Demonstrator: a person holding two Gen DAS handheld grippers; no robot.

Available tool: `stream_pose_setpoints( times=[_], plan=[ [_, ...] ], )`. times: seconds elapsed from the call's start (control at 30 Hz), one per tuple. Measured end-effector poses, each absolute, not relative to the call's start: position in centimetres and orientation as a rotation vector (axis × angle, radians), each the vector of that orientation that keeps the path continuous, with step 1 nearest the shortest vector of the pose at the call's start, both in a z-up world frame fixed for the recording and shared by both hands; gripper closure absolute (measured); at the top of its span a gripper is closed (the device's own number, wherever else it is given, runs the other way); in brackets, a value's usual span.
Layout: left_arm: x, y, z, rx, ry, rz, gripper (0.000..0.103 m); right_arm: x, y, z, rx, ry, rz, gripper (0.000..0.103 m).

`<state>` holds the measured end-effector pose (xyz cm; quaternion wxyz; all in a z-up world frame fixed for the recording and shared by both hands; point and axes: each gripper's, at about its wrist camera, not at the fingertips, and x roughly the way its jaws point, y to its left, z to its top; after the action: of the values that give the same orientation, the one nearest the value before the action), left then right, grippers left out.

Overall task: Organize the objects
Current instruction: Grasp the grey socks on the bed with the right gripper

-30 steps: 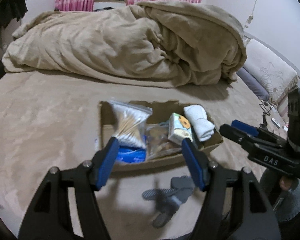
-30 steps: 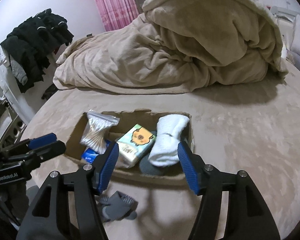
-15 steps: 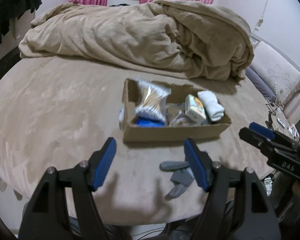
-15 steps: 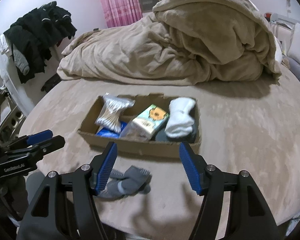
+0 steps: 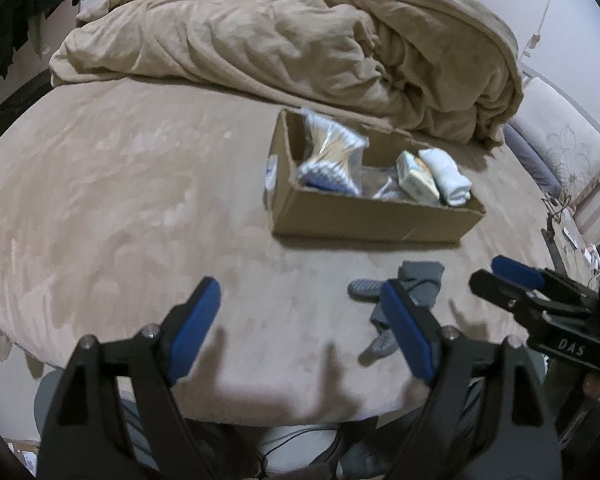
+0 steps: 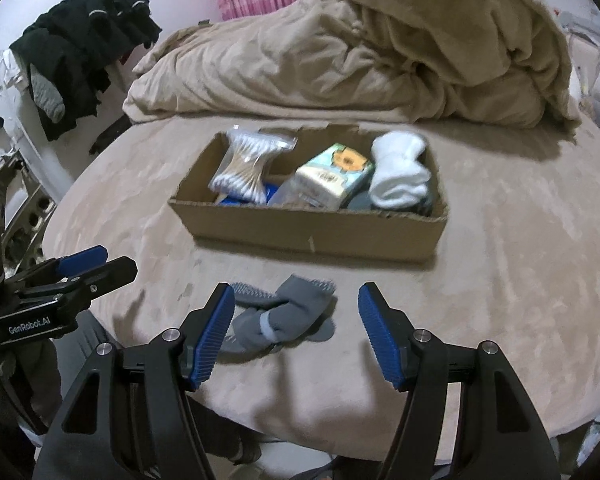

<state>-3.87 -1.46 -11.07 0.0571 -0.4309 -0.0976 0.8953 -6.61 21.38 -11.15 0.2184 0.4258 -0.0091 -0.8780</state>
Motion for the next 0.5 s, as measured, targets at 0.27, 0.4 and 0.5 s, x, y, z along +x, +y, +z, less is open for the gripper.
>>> stream_pose_setpoints(
  times=[0.27, 0.4, 0.5],
  plan=[
    [-4.0, -2.0, -13.8, -1.389, -0.317, 2.684, 0.019, -7.2, 20.1, -14.8, 1.281, -0.048, -2.357, 0.035],
    [-4.6, -1.9, -14.6, -1.41, -0.315, 2.673, 0.019, -7.6, 19.7, -16.2, 1.325, -0.057, -2.332, 0.035],
    [-5.1, -2.0, -15.5, -1.444, -0.318, 2.661, 0.019, -8.1, 19.5, -17.3, 1.363, -0.076, -2.308, 0.035]
  ],
)
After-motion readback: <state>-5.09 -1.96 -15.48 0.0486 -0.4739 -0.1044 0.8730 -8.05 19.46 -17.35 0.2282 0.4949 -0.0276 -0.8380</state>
